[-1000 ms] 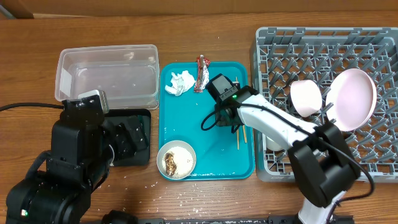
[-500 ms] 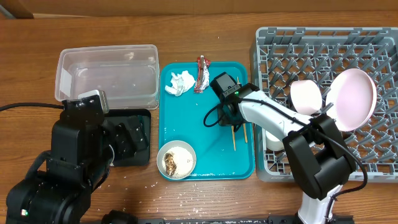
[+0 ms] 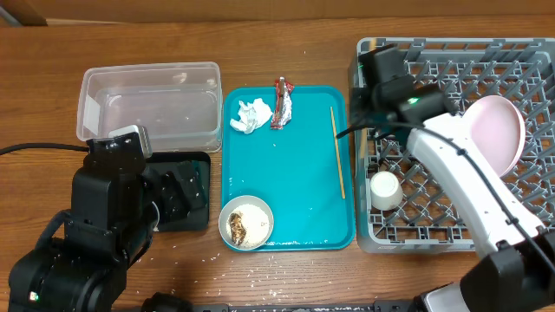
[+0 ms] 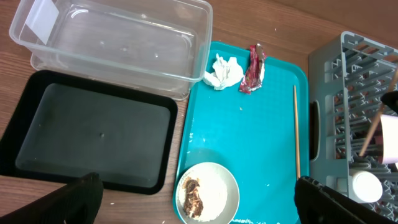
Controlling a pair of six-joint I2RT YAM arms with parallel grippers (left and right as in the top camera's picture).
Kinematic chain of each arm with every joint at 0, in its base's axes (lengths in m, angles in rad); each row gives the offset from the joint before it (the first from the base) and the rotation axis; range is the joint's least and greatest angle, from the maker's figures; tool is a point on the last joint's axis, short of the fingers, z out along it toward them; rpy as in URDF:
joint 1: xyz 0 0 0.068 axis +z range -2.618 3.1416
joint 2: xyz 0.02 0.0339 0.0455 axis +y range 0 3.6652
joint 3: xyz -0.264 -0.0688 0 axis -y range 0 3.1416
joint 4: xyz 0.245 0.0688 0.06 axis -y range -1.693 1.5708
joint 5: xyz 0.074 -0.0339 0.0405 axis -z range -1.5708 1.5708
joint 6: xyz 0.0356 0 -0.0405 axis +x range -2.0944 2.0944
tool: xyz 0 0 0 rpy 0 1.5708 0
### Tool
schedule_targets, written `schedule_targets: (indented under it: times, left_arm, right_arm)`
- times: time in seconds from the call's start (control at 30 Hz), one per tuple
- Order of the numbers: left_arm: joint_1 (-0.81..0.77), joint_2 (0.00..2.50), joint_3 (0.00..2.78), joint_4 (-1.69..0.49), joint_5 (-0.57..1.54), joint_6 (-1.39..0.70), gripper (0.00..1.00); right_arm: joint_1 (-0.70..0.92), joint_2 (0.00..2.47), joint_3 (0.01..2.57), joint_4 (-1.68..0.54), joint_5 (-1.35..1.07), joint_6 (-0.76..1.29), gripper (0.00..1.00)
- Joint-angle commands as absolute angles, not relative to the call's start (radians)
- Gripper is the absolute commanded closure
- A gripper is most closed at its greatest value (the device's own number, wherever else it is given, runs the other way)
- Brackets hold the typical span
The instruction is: Sort waste into correct bins and load items into the dishwasher
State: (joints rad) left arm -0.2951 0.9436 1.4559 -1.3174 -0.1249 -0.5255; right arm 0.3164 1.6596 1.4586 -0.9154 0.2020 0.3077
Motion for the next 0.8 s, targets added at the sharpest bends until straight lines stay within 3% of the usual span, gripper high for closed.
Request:
schedule_targets:
  times: [0.0,0.1,0.17,0.27,0.5,0.77]
  left_arm:
    - [-0.302,0.942,1.469,-1.317,-0.141,-0.539,0.0]
    - [-0.302,0.942,1.469,-1.317,-0.141,-0.539,0.0]
    - [-0.302,0.942,1.469,-1.317,-0.141,-0.539,0.0]
    - [-0.302,0.942,1.469,-1.317,-0.141,-0.539,0.0]
    - [-0.302,0.942,1.469,-1.317,-0.141,-0.539,0.0]
    - [-0.302,0.942,1.469,-1.317,-0.141,-0.539,0.0]
  right_arm:
    - [0.256,1.707,1.458,-0.902,0.219,0.192,0.96]
    - [0.239,1.744,1.458,-0.908,0.167,0.156,0.96]
    - [0.244,1.753,1.458,-0.923,0.165,0.152,0.67]
    - [0.278,1.732,1.462,-0.938,0.163,0.168,0.57]
    - [0.525,1.725,1.396,-0.901,0.123,0.274,0.52]
    - [0.539,1.922,1.325,-0.746,0.252,0.315,0.52]
